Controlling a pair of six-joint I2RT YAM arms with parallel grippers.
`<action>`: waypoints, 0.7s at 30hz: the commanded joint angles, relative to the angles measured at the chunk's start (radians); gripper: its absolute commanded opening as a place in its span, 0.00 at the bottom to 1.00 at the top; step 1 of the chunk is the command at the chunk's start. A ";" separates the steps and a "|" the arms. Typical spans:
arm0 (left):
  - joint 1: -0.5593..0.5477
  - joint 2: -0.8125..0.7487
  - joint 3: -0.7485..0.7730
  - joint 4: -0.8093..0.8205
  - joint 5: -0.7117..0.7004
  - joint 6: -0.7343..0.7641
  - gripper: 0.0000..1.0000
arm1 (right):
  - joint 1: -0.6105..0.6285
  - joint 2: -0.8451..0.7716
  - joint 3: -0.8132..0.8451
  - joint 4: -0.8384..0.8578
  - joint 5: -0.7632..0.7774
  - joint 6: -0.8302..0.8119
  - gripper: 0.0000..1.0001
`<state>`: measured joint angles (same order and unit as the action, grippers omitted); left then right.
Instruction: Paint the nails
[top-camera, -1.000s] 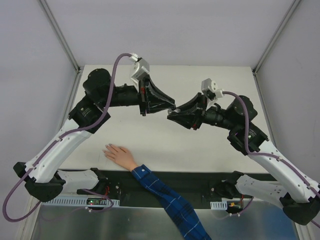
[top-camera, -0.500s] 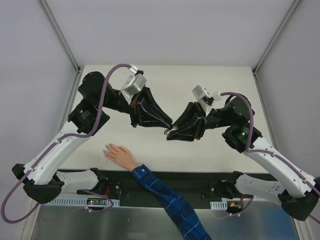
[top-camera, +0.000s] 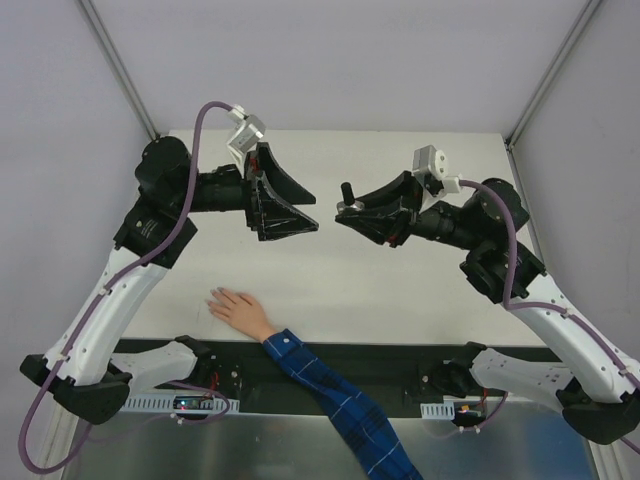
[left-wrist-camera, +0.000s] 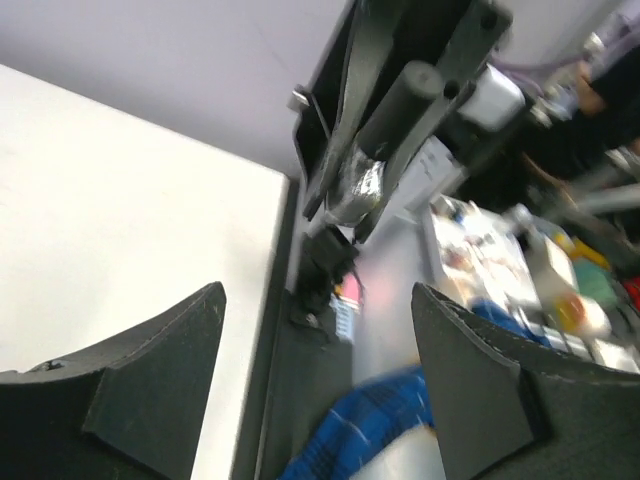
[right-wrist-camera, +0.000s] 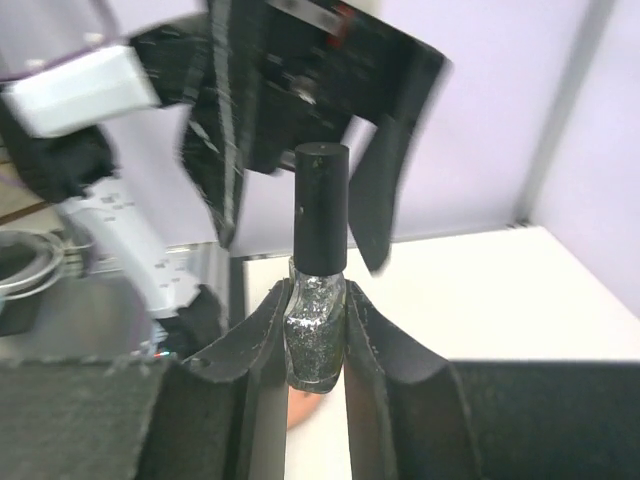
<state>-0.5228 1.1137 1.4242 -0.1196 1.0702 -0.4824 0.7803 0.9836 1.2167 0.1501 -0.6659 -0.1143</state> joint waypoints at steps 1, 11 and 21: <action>-0.012 -0.100 -0.024 0.012 -0.404 -0.002 0.74 | 0.026 -0.023 0.020 -0.049 0.247 -0.137 0.00; -0.309 0.009 0.130 -0.178 -1.243 0.088 0.74 | 0.209 0.039 0.053 -0.052 0.714 -0.357 0.00; -0.338 0.031 0.153 -0.164 -1.162 0.062 0.84 | 0.215 0.056 0.049 -0.037 0.729 -0.337 0.00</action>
<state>-0.8459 1.1442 1.5471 -0.3065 -0.0639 -0.4103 0.9787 1.0557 1.2201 0.0536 0.0593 -0.4381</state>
